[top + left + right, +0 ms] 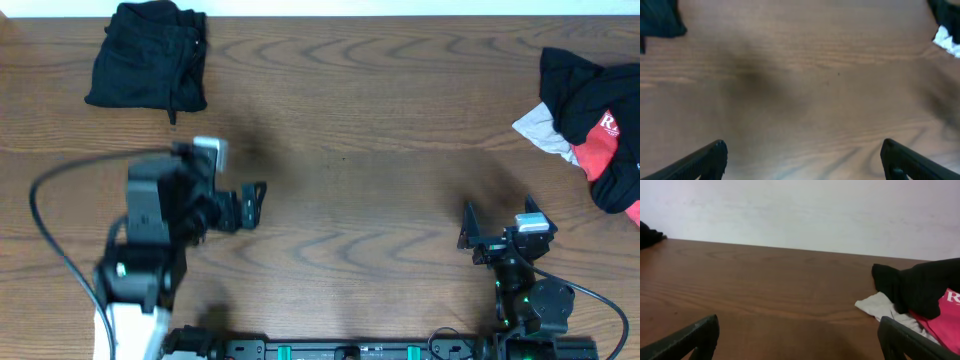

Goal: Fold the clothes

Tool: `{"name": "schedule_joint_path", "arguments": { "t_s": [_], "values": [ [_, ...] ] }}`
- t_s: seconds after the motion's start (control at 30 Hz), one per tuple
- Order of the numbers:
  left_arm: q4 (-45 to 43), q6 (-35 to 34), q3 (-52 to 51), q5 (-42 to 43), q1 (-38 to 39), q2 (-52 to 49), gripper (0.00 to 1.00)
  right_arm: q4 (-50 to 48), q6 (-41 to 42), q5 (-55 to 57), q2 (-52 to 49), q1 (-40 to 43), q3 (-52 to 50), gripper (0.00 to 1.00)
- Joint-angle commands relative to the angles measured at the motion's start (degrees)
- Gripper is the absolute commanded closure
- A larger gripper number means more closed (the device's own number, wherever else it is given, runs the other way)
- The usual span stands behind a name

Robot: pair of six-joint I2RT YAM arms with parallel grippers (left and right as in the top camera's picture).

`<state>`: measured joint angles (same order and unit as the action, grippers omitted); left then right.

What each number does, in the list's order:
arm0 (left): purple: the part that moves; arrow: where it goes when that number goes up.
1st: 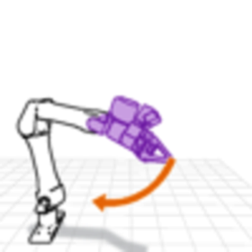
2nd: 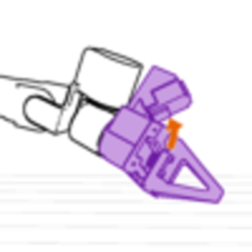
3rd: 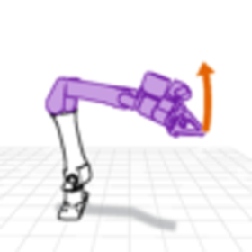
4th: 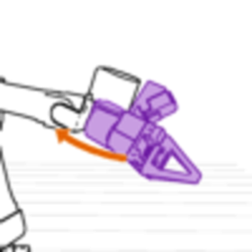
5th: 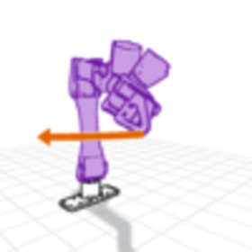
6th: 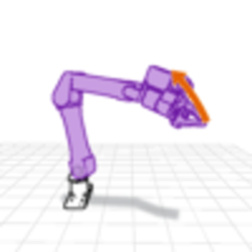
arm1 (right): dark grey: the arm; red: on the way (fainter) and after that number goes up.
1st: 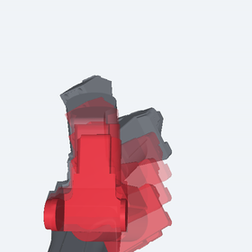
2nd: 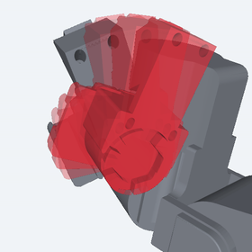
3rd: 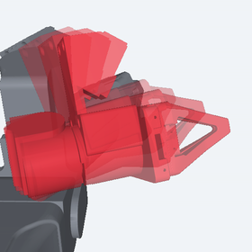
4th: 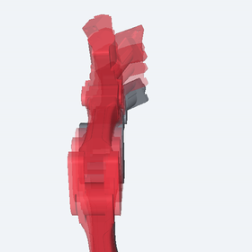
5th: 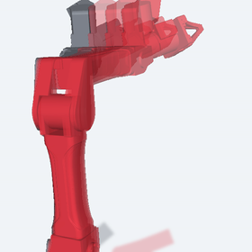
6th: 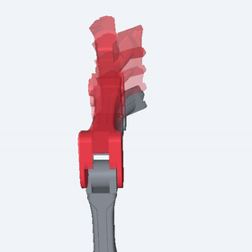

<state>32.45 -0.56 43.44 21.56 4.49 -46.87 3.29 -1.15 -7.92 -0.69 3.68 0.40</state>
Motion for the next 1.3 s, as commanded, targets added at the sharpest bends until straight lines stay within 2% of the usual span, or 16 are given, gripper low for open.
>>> {"name": "schedule_joint_path", "arguments": {
  "t_s": [0.0,0.13,0.27,0.4,0.67,1.13,1.27],
  "values": [
    [-6.36,0.74,-8.76,0.26,-1.05,8.02,0.02,0.33,-1.07,0.00,0.39,-0.22,-0.09,0.01],
    [-13.31,0.96,-18.01,-0.20,-4.07,18.18,0.02,0.33,-1.07,-0.02,0.39,-0.22,-0.09,0.01],
    [-14.45,0.96,-24.17,-2.14,-7.04,25.75,0.02,0.33,-1.07,0.00,0.39,-0.22,-0.09,0.01],
    [-18.08,0.94,-29.03,-2.36,-8.63,30.38,0.02,0.33,-1.07,0.00,0.39,-0.22,-0.09,0.01],
    [-34.18,0.90,-38.42,-2.34,-8.70,36.68,0.02,0.33,-1.07,0.00,0.39,-0.22,-0.09,0.01],
    [-36.24,0.94,-40.33,-4.72,-8.72,46.73,0.02,0.33,-1.07,0.00,0.39,-0.22,-0.09,0.01],
    [-38.64,1.36,-40.76,-4.76,-8.76,46.80,0.02,0.33,-1.07,0.00,0.39,-0.22,-0.09,0.01]
  ]
}}
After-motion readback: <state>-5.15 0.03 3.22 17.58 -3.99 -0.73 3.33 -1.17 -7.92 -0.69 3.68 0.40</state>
